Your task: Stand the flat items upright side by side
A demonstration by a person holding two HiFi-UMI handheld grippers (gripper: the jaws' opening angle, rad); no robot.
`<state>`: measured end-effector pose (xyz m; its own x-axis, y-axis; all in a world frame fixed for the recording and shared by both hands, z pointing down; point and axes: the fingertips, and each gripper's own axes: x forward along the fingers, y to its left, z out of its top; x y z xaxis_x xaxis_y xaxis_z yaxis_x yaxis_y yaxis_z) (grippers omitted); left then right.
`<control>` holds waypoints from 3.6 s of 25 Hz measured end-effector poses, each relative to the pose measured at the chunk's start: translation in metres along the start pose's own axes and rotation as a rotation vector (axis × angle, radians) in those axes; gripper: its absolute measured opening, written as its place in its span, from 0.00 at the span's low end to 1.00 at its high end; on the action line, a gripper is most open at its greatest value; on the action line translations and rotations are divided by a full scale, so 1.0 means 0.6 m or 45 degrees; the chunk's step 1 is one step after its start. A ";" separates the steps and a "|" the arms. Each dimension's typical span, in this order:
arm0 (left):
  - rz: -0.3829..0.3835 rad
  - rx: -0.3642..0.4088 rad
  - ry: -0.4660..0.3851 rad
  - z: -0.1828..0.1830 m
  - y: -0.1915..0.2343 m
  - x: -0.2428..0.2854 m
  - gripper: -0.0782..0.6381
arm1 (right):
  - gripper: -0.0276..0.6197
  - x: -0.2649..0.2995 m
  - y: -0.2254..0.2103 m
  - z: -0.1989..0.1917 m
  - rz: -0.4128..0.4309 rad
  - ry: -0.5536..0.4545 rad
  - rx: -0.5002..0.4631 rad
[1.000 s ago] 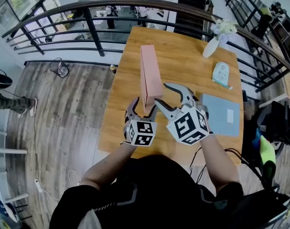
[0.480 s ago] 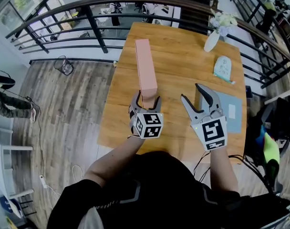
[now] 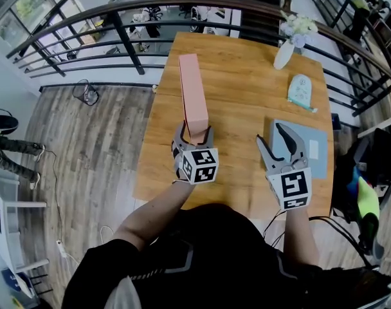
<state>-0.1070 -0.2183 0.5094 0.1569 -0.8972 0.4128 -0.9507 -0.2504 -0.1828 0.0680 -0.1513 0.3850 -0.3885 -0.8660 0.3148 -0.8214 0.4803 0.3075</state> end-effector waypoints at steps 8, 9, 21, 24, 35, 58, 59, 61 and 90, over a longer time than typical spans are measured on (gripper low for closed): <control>-0.065 0.008 -0.025 -0.001 0.024 0.011 0.56 | 0.40 0.006 0.013 -0.009 -0.005 0.019 0.022; -0.074 0.016 -0.023 -0.002 0.028 0.013 0.56 | 0.40 0.008 0.011 -0.014 -0.013 0.026 0.029; -0.094 0.002 0.040 -0.018 0.127 0.023 0.55 | 0.40 0.041 0.031 -0.044 -0.001 0.074 0.081; -0.091 0.015 0.045 -0.024 0.148 0.026 0.55 | 0.40 0.048 0.034 -0.050 0.006 0.079 0.099; -0.117 0.051 0.051 -0.027 0.246 0.057 0.55 | 0.40 0.070 0.077 -0.040 0.005 0.110 0.107; -0.134 0.048 0.054 0.012 0.326 0.181 0.55 | 0.40 0.062 0.104 -0.039 -0.093 0.191 0.139; -0.136 0.047 0.058 0.011 0.328 0.183 0.55 | 0.40 0.061 0.105 -0.039 -0.093 0.197 0.138; -0.142 0.048 0.062 0.012 0.329 0.183 0.55 | 0.40 0.057 0.104 -0.039 -0.098 0.201 0.138; -0.359 -0.131 -0.326 0.123 0.269 -0.073 0.58 | 0.40 -0.017 -0.012 0.017 -0.260 0.019 0.257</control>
<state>-0.2475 -0.2462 0.3960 0.4650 -0.8634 0.1960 -0.8806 -0.4739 0.0017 0.0735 -0.1471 0.3701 -0.2011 -0.9392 0.2785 -0.9492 0.2570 0.1813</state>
